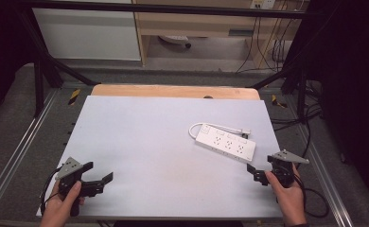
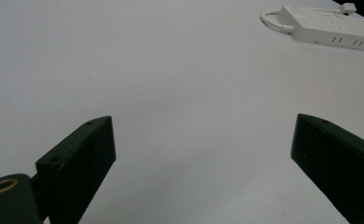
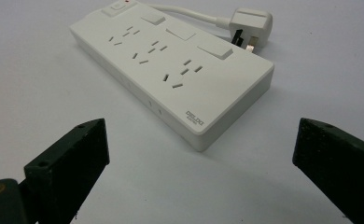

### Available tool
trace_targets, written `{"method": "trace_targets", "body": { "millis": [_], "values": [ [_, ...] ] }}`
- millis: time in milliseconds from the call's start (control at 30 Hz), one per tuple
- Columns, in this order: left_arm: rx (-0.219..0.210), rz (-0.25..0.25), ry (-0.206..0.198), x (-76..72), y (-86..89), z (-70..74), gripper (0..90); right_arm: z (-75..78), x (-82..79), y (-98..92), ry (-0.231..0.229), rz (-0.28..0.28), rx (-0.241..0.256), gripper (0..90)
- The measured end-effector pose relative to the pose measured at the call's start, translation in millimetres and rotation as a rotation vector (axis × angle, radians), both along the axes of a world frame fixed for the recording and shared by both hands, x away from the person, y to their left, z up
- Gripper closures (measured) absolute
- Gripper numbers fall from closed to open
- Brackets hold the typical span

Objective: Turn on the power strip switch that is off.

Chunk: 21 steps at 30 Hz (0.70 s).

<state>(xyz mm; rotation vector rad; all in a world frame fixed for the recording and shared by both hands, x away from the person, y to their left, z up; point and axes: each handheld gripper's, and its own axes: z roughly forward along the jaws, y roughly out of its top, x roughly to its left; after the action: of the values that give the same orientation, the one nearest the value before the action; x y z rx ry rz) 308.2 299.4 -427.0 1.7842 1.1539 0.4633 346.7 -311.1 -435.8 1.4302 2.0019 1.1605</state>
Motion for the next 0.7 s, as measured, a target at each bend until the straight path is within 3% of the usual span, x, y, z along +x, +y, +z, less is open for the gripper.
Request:
{"method": "trace_targets", "body": {
  "millis": [700],
  "values": [
    [0.005, -0.005, 0.005, 0.3, -0.4, -0.9, 6.4, 10.6, -1.7, 3.4, -0.049, 0.015, 0.039, 3.4]
  ]
}}
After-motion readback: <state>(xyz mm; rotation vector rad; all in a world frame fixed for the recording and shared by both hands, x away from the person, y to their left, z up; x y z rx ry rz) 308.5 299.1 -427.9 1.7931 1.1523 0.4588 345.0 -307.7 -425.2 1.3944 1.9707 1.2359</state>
